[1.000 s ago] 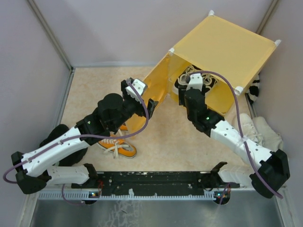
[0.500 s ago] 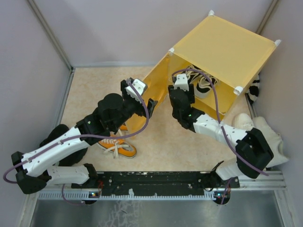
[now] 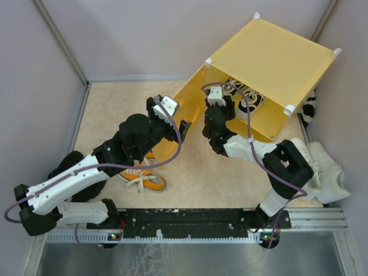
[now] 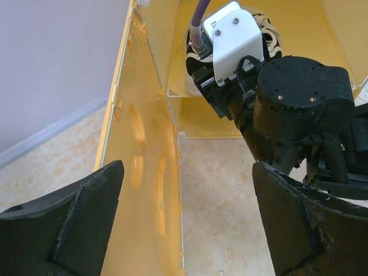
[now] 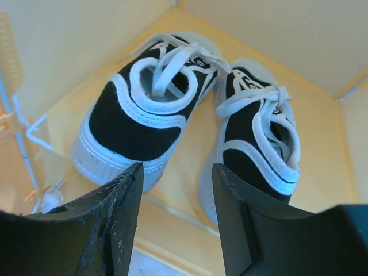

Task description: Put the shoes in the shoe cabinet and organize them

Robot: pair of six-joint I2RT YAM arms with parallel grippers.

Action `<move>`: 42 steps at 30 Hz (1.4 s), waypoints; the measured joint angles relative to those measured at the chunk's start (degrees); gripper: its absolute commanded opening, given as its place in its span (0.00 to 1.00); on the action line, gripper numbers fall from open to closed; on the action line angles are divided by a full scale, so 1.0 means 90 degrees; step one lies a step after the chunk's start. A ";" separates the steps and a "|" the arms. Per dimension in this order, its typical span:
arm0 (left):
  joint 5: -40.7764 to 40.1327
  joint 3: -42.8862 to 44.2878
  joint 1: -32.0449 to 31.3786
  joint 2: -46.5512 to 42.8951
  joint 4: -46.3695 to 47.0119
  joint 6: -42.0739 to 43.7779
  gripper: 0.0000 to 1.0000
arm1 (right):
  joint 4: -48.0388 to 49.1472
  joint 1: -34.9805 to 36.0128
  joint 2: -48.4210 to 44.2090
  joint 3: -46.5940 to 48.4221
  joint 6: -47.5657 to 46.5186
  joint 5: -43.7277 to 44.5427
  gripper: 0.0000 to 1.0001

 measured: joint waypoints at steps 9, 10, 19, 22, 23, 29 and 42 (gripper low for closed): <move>-0.0027 -0.0012 0.0000 0.0000 0.0029 0.0027 0.98 | 0.0877 -0.0631 0.0690 0.0345 -0.0624 -0.0141 0.50; -0.0029 -0.0012 -0.0002 0.0002 0.0032 0.0027 0.98 | 0.0855 -0.0682 0.0746 0.0418 -0.0641 -0.0204 0.50; -0.0058 -0.0022 -0.0002 0.0078 0.0146 0.0051 0.98 | 0.0012 -0.0976 0.1178 0.1591 -0.0007 -0.0954 0.50; -0.0056 -0.0022 -0.0002 0.0087 0.0163 0.0066 0.98 | -0.0185 -0.0998 0.1481 0.2030 0.0112 -0.0967 0.50; -0.0058 -0.0022 -0.0002 0.0087 0.0168 0.0068 0.98 | -0.0211 -0.0996 0.1547 0.2137 0.0136 -0.0962 0.50; -0.0090 -0.0051 -0.0002 0.0087 0.0216 0.0100 0.98 | -0.0289 -0.1008 0.1719 0.2404 0.0204 -0.0889 0.50; -0.0114 -0.0051 -0.0007 0.0138 0.0262 0.0117 0.98 | -0.1496 -0.0998 0.0928 0.1982 0.0860 -0.1090 0.68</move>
